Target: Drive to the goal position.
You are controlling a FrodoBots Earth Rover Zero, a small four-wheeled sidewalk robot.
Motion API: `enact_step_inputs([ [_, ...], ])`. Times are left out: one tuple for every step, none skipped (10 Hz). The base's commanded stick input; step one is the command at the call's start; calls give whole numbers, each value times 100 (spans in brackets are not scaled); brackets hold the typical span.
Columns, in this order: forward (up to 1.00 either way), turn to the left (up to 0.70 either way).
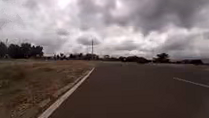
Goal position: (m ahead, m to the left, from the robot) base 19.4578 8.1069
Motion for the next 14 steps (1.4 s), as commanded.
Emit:
enact_step_inputs([
  [50,0],
  [50,0],
  [50,0],
  [50,0],
  [50,0],
  [50,0],
  [50,0],
  [50,0],
  [50,0],
  [50,0],
  [50,0],
  [50,0],
  [50,0],
  [50,0],
])
